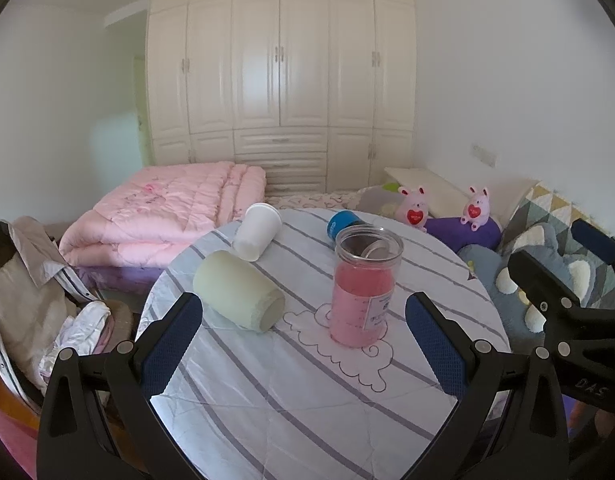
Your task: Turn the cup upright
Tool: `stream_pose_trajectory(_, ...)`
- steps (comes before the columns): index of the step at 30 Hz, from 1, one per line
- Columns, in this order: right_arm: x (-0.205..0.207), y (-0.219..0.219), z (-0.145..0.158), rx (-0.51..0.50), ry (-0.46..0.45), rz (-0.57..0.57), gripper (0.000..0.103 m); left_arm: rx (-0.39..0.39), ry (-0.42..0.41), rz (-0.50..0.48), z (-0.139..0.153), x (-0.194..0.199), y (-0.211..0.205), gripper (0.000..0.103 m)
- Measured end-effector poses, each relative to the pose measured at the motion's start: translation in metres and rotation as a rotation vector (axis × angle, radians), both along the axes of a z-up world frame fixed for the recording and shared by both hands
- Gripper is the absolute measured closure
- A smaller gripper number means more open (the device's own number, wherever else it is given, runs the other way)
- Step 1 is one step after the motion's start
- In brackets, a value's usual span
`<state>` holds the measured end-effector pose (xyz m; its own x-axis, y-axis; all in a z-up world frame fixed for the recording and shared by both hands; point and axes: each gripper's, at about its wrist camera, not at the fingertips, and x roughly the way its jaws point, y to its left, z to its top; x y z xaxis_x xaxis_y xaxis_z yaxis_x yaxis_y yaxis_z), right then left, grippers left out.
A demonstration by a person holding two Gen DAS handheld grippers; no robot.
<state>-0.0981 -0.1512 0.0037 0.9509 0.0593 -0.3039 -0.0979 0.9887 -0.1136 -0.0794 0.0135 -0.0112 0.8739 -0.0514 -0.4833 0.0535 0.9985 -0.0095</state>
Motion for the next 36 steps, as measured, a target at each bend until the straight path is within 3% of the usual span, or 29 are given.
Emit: stream_pose_trajectory(36, 0.024, 0.001, -0.014, 0.007, 0.084, 0.012, 0.0, 0.026, 0.044, 0.005, -0.014, 0.021, -0.006, 0.0)
